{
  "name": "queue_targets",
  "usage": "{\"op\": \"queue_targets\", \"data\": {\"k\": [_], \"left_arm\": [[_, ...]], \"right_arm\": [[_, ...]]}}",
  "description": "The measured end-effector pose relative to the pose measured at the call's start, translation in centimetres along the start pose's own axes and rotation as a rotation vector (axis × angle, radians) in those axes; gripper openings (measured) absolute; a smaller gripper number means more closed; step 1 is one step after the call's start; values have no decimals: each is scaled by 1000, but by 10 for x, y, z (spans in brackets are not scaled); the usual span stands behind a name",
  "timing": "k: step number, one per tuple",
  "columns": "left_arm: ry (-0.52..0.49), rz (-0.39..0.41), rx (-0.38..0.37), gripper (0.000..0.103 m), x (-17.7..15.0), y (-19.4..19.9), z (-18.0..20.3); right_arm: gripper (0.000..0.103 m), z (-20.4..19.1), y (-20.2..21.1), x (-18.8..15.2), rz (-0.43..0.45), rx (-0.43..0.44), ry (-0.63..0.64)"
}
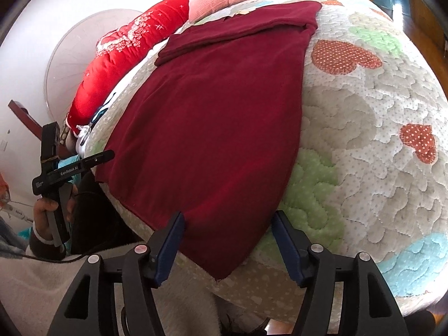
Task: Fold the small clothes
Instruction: 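Grasp the hem with the left tool while the right tool grasps the hem too, then lift the hem with both tools, fold it toward the collar, and release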
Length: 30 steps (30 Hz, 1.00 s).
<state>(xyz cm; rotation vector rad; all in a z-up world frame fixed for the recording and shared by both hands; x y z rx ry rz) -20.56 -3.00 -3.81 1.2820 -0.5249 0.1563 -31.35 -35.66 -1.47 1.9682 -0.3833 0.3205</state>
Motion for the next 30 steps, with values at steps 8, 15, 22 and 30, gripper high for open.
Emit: {"op": "queue_targets", "data": {"k": [8,15,22,30], "left_arm": [[-20,-1,4,87,-7,0,7],[-19,3,8,78,-5,-2,12],[69,-26,-114,6,1,7,4],[26,29,-203,6,45,30,22]], "right_arm": [[67,-6,-4,0,6,35,23],[67,-6,-7,4,69,102,-2],[23,-3,-11,9,91,265,-57],[17,-28,18,47,204,438,-32]]}}
Point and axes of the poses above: each gripper's, at about its wrist camera, not at the fingertips, and y roughly against the way its jaws point, z to its right, x to its top, the point moved 7 cm from there along -y, roughly the way its jaws point, and after that the axes turned 3 degrees about -y, right-handed, at the moved point
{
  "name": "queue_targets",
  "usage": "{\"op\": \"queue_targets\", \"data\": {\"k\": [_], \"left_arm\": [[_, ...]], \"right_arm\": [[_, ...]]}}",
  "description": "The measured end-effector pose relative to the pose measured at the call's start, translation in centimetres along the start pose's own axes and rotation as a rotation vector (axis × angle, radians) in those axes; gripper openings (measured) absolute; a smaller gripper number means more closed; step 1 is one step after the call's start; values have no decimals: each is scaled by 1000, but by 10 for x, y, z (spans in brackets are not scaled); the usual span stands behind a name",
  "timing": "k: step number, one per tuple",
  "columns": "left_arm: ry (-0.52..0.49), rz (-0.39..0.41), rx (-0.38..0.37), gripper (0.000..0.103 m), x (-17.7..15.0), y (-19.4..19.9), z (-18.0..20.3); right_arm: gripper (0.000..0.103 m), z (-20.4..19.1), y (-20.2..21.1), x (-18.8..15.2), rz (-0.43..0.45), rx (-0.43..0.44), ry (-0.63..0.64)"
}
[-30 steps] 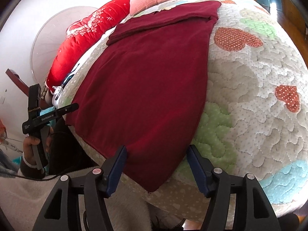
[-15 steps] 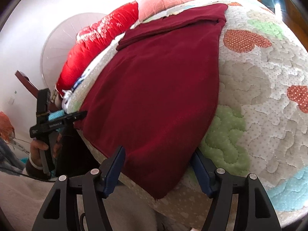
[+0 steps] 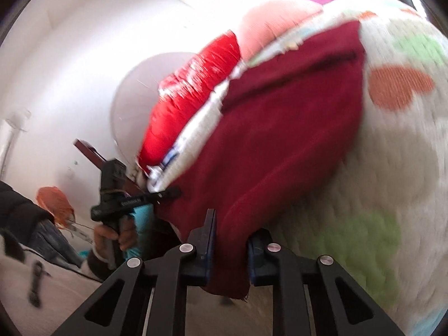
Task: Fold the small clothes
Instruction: 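Lift the hem with both tools, fold it toward the collar, and release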
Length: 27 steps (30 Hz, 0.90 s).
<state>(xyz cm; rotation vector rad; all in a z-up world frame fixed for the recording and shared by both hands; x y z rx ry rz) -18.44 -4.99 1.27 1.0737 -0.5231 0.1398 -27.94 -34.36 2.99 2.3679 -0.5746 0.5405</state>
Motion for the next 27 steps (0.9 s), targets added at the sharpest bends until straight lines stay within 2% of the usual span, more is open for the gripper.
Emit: {"op": "queue_targets", "data": {"k": [4,7,11,13,17,21,24,26,27], "left_arm": [[-44,62,-3,6,43,4,11],[-67,115,3,6,88,2,13],[-69,185,14,6,161,-12,10],[-55,200,58,6,201,-35,3],[-4,196,126,6,256,-86,-15],[54,152,135,6,279,-128,-36],[96,66,108,8,285,-149,-51],[129,69,33,14,285,-139,-55],[123,81,24,19,286,-131,-54]], "right_arm": [[15,-10,3,48,75,18,34],[13,-11,1,88,137,-22,67],[13,9,0,164,218,-103,60],[13,20,-8,193,236,-143,55],[13,67,-31,250,271,-268,-20],[13,118,-63,285,280,-351,-132],[25,148,-87,294,202,-380,-218],[32,149,-78,296,217,-316,-247],[37,145,-71,298,234,-296,-243]]}}
Point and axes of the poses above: each gripper's, at about its wrist camera, not at the fingertips, and y roughly against the way its jaws point, z to its right, x to its top, the point moved 7 cm from there along -y, roughly the way its jaws point, and after that the axes turned 3 degrees about -y, right-handed, at the moved point
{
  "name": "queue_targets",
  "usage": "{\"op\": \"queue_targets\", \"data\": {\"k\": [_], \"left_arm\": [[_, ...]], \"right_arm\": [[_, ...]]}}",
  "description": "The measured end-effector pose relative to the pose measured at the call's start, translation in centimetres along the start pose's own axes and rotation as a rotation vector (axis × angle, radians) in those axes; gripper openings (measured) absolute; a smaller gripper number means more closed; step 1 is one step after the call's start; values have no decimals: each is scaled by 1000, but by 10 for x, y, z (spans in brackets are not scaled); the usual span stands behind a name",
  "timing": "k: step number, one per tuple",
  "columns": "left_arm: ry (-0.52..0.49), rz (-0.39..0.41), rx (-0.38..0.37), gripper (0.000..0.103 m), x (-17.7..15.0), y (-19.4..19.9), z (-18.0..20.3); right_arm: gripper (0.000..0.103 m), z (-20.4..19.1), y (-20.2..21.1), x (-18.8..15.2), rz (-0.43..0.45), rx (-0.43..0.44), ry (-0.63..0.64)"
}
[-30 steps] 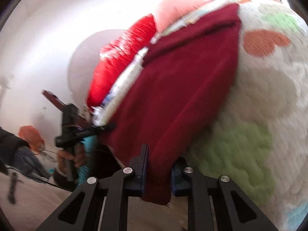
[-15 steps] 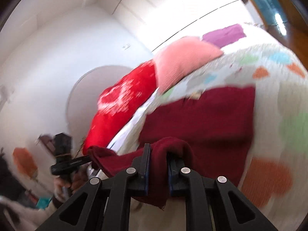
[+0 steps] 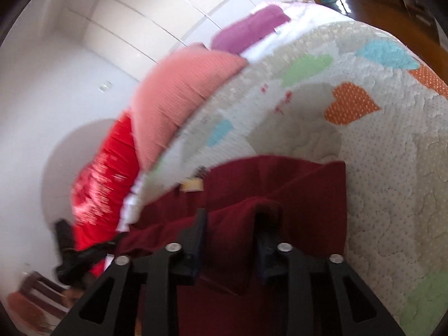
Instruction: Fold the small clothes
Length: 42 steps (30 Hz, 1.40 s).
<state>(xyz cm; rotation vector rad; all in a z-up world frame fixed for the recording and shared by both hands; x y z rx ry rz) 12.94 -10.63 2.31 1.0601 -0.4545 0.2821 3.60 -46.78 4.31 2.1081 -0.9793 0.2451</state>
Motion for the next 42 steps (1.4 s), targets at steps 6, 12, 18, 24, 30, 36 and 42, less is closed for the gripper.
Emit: {"op": "queue_targets", "data": {"k": [6,12,18,24,30,36,42], "left_arm": [[-46,175,47,72,20,52,6],[-92,111,63,72,6,24,21],[-49,57,197,72,3,-29,-2],[31,22,273,74,4,-58,-44],[36,50,249,74,-4,-30,-43],[-35,87,242,74,-26,8,-31],[-79,106,259,74,-68,33,-25]], "right_arm": [[55,-2,63,25,142,-26,26],[49,-50,34,-8,32,-46,263],[49,-26,-33,2,-27,-174,265],[48,35,-59,38,10,-247,92],[49,4,-38,24,31,-277,187],[49,-16,1,-35,-30,-373,368],[49,17,-13,-63,-96,-447,366]]}}
Point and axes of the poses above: each gripper's, at about its wrist camera, not at the fingertips, and y roughly against the way its jaws point, z to its right, x to its top, the point moved 7 cm from there along -y, roughly the way its jaws point, and after that the axes turned 3 degrees about -y, right-handed, at the moved point
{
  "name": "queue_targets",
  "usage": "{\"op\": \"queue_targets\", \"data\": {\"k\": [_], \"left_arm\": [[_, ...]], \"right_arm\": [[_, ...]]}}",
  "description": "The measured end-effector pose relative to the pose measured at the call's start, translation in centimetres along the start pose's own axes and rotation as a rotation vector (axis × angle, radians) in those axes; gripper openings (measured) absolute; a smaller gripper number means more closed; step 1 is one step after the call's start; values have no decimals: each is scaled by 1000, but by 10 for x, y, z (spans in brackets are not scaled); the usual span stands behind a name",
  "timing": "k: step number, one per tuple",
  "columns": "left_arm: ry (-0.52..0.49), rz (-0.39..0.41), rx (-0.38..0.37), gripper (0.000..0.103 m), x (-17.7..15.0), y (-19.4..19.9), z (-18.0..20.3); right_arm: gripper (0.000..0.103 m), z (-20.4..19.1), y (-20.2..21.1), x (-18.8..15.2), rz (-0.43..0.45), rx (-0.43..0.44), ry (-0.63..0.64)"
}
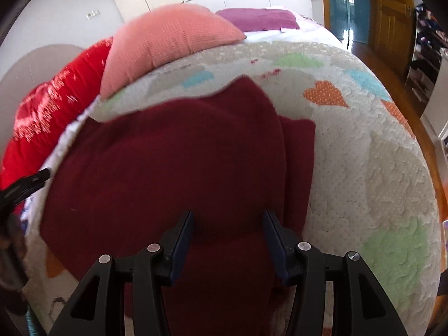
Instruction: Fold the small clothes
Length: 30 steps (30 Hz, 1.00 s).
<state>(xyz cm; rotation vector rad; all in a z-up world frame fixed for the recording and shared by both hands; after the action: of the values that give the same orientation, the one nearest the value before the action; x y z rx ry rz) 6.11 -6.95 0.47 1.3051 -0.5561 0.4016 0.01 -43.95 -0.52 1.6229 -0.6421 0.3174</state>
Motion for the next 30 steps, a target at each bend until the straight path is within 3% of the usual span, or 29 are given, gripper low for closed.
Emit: {"op": "queue_targets", "data": {"k": [2,6,10,13,17,21,27,30], "left_arm": [[-26,9,8,74,-11,7,3],[-73,16,53,74,-27,14,7],[-83,30,69,74,-37,15,6],[-66,24,59,74,-41,8,4],[-42,9,29,74,-44,-2,0],[-9,6,-13,74,-42,-7,-5],[-8,3,-42,76,-42,-11,-6],[15,-8,-70,76,-43,-13,-8]], "right_arm": [[49,-7,11,4,4,-8,14],[49,-25,34,5,37,63,4],[49,-38,24,-5,9,82,0],[51,-45,-5,-18,-51,41,38],[51,-55,3,-12,-35,-7,63],[51,-87,11,5,-5,120,57],[51,-160,-20,28,-49,303,72],[51,-201,-36,42,-38,315,143]]}}
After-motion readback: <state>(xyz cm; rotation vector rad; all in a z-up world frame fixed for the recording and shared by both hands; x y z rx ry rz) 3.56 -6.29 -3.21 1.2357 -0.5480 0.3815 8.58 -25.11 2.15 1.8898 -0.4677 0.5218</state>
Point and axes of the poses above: each gripper's, at about its wrist camera, not at the fingertips, and y roughly against the way its jaws point, z to its right, x to its top, the point moved 7 cm from there along -y, roughly the way its jaws point, and after that the axes turned 3 degrees about -y, right-handed, at the moved point
